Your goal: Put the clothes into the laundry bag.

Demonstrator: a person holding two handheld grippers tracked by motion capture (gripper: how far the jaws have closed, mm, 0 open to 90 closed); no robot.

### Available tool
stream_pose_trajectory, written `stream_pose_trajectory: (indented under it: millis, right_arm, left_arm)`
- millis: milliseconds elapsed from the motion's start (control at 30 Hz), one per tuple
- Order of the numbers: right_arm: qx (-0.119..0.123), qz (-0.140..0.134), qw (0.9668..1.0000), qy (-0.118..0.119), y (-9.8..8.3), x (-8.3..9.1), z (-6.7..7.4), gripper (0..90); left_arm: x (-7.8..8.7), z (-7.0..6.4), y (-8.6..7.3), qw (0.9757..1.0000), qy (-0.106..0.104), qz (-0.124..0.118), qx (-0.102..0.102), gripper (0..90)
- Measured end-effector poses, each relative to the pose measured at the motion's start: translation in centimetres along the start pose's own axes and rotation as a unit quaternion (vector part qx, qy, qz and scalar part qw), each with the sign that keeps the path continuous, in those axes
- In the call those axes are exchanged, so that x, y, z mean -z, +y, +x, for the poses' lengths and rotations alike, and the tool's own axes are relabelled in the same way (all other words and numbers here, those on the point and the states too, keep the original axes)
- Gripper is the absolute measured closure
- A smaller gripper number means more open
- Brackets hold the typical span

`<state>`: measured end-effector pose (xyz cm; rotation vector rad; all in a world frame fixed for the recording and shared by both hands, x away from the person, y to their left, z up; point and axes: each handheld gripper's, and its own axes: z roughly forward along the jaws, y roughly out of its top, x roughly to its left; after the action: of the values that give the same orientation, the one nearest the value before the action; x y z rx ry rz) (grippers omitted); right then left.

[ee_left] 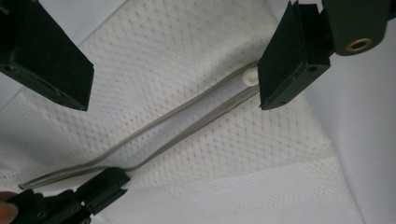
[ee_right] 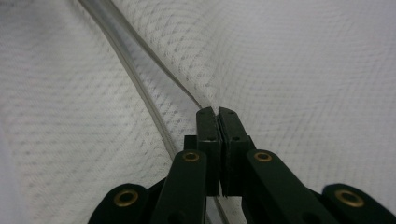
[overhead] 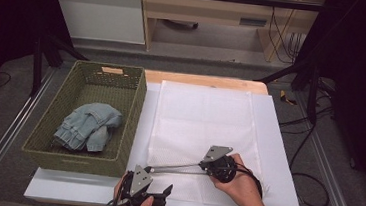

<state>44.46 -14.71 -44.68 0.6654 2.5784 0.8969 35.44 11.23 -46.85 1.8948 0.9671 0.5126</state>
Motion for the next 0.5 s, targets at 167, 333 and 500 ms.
stream_pose_trajectory:
  millis: [167,333,500]
  right_arm:
    - [-0.008,-0.020,0.9998,0.000,0.1,0.8,-0.4,88.0]
    - [-0.008,-0.028,0.9996,0.000,0.0,0.6,-0.4,88.8]
    - [-0.009,-0.055,0.9983,-0.014,0.5,1.4,-0.4,89.1]
  left_arm:
    - [0.0,-0.2,0.0,1.0000,-0.002,0.002,-0.004,10.7]
    - [-0.1,-0.2,0.1,1.0000,-0.005,0.004,-0.006,10.7]
    - [0.0,-0.1,0.1,1.0000,-0.002,0.002,-0.004,10.7]
